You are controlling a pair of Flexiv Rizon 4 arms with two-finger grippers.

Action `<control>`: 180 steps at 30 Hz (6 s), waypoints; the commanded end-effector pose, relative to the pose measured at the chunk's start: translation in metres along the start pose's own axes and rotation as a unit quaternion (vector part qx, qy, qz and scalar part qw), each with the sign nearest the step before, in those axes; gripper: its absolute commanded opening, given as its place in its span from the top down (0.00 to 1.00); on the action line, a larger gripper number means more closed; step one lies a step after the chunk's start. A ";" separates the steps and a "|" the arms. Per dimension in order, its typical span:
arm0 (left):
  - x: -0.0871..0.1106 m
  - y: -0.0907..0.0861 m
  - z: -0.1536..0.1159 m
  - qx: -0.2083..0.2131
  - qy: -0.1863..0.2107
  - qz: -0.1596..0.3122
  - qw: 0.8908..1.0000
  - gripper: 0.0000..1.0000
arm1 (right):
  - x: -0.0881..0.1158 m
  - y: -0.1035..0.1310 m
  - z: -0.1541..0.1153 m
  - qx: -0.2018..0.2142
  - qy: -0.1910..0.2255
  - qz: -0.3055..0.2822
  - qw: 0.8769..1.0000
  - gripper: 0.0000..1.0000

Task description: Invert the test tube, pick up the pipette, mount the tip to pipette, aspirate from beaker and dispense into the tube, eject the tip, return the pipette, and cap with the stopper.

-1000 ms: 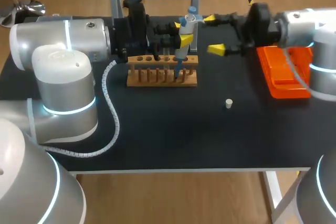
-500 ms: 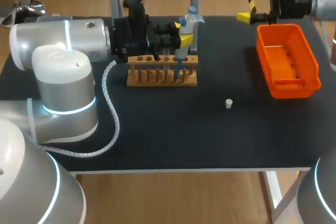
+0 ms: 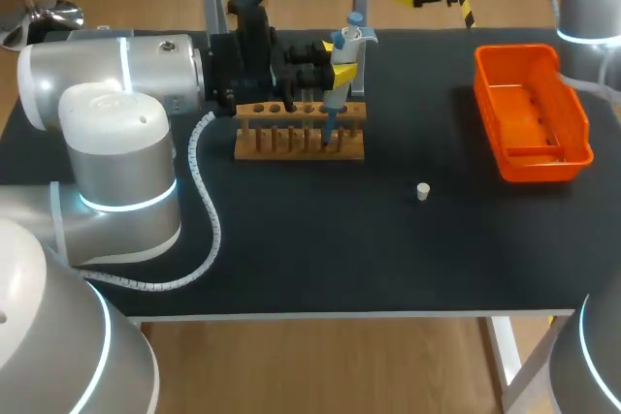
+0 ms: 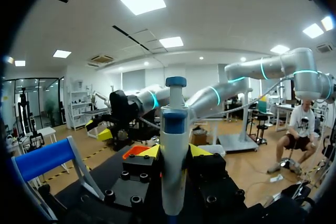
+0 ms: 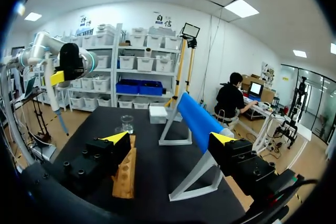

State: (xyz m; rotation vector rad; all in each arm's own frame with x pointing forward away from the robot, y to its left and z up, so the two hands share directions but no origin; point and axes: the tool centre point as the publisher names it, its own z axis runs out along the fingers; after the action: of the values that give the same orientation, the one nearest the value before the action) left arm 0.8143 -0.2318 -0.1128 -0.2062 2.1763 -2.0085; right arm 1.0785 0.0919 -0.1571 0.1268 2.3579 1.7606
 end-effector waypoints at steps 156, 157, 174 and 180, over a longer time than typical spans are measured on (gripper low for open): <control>-0.339 0.063 -0.088 -0.209 -0.546 -0.115 0.803 1.00 | -0.019 0.006 0.040 0.020 -0.019 -0.001 1.000 0.00; -0.340 0.064 -0.087 -0.210 -0.547 -0.119 0.801 1.00 | -0.019 0.006 0.040 0.020 -0.019 -0.001 1.000 0.00; -0.354 0.073 -0.090 -0.215 -0.553 -0.144 0.792 1.00 | -0.019 0.006 0.040 0.020 -0.019 -0.001 1.000 0.00; -0.360 0.078 -0.088 -0.221 -0.554 -0.148 0.789 1.00 | -0.019 0.006 0.040 0.020 -0.019 -0.001 1.000 0.00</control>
State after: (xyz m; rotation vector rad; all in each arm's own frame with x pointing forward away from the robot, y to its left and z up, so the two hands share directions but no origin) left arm 1.1416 -0.0600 -0.1731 -1.4274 1.7141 -0.9009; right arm 1.1036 0.1292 -0.1611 0.1646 2.3611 1.6944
